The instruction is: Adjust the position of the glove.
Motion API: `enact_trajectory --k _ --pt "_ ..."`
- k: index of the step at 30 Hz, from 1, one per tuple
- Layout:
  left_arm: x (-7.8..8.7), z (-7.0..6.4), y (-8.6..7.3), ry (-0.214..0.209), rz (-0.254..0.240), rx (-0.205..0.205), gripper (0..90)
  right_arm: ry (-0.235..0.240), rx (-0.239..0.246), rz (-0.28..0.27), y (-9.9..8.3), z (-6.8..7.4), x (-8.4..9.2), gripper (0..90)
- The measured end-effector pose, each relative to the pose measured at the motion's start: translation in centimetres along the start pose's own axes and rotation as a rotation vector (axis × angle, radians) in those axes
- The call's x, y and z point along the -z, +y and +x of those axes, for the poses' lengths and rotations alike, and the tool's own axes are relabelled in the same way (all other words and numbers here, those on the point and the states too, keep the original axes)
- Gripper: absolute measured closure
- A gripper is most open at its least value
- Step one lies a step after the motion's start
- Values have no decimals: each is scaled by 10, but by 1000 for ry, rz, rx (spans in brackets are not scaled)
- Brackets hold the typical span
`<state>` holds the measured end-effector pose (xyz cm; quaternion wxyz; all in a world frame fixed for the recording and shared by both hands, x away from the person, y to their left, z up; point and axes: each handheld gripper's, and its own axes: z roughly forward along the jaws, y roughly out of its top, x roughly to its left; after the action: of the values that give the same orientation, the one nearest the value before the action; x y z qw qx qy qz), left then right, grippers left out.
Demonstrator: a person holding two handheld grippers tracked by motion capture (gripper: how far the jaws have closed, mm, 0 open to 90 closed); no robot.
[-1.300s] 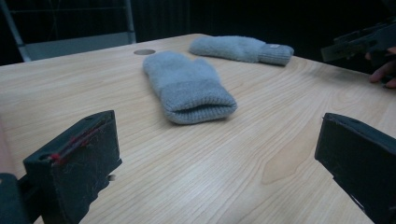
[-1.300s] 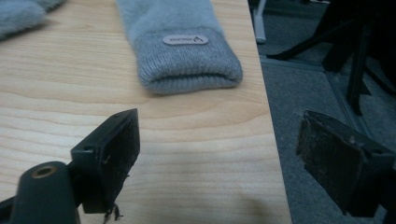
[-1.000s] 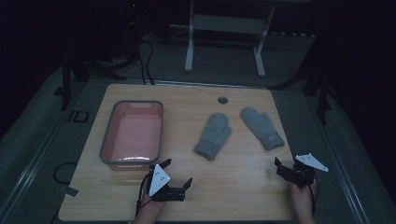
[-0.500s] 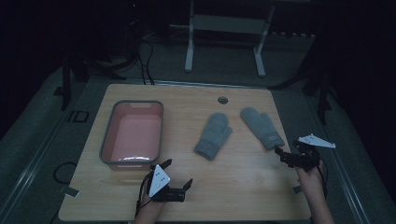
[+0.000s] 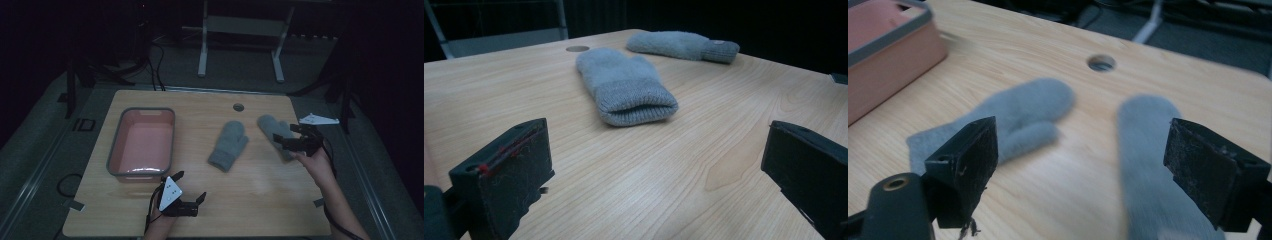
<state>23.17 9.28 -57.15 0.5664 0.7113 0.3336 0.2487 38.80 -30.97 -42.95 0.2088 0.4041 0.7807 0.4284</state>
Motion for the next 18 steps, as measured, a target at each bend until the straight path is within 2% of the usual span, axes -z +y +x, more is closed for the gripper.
enact_trajectory --k 4,9,10,11,12,14,18 --pt "0 2 0 -3 4 17 3 45 50 -9 16 5 -21 143" --pt "-1 1 0 -10 9 8 2 102 135 43 26 14 -55 145" --pt "-1 1 0 -10 10 6 3 115 142 58 28 17 -62 149" --pt "-1 1 0 -10 10 6 3 115 142 58 28 17 -62 149" --pt "-1 1 1 -11 11 7 2 157 162 74 29 22 -78 171" --pt "-1 1 0 -11 11 8 2 184 185 92 29 26 -90 203" --pt "-1 1 1 -13 12 3 3 214 229 130 26 39 -117 224"
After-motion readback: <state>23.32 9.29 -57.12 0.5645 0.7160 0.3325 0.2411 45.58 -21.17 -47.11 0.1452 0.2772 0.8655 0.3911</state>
